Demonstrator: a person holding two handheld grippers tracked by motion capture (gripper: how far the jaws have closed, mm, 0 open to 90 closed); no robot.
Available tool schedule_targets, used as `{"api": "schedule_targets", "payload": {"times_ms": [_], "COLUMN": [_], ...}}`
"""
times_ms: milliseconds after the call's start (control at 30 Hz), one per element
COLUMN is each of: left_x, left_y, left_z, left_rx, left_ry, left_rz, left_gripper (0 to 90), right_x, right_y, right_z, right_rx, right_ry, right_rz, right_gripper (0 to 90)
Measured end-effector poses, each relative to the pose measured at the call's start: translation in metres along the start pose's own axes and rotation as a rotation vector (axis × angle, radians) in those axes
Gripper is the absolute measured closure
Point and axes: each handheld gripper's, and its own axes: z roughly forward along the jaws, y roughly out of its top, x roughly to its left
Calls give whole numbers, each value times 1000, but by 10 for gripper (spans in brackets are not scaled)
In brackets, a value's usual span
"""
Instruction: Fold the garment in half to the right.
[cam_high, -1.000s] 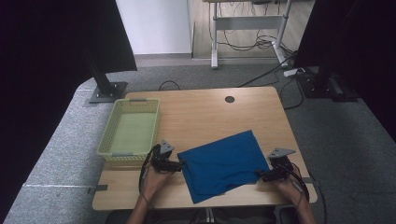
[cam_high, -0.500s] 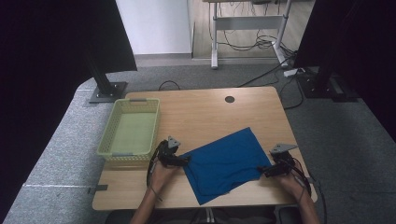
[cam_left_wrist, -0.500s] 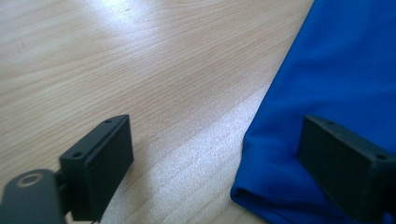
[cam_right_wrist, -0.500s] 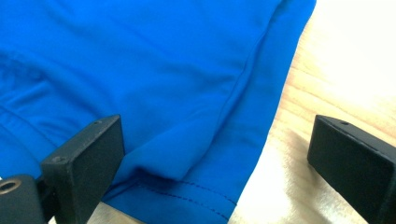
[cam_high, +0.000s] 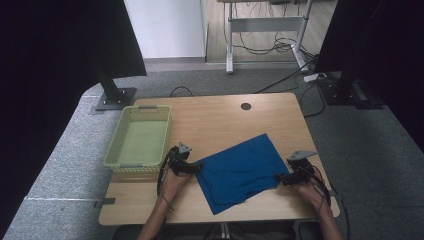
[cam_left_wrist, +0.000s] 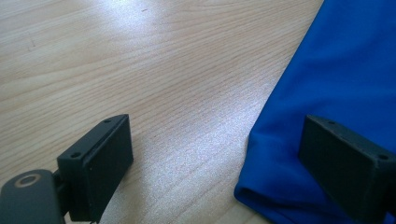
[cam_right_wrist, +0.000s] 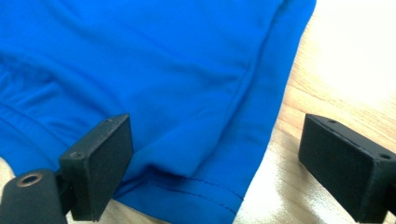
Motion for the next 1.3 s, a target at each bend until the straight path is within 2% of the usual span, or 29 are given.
{"api": "schedule_targets", "payload": {"times_ms": [200, 433, 967, 1300], "left_x": [0, -1, -1, -3], "left_y": [0, -1, -2, -3], "left_z": [0, -1, -1, -3], "left_rx": [1, 1, 6, 5], "left_ry": [4, 10, 19, 24], "left_rz": [-4, -11, -20, -25], "left_gripper": [98, 93, 75, 77], "right_x": [13, 30, 85, 116], "right_y": [9, 17, 34, 41], "right_z": [-5, -8, 6, 18], "right_rx": [-21, -42, -22, 4], "right_ry": [19, 53, 191, 254], "right_rz": [-29, -39, -131, -186], "right_gripper": [97, 98, 105, 89]}}
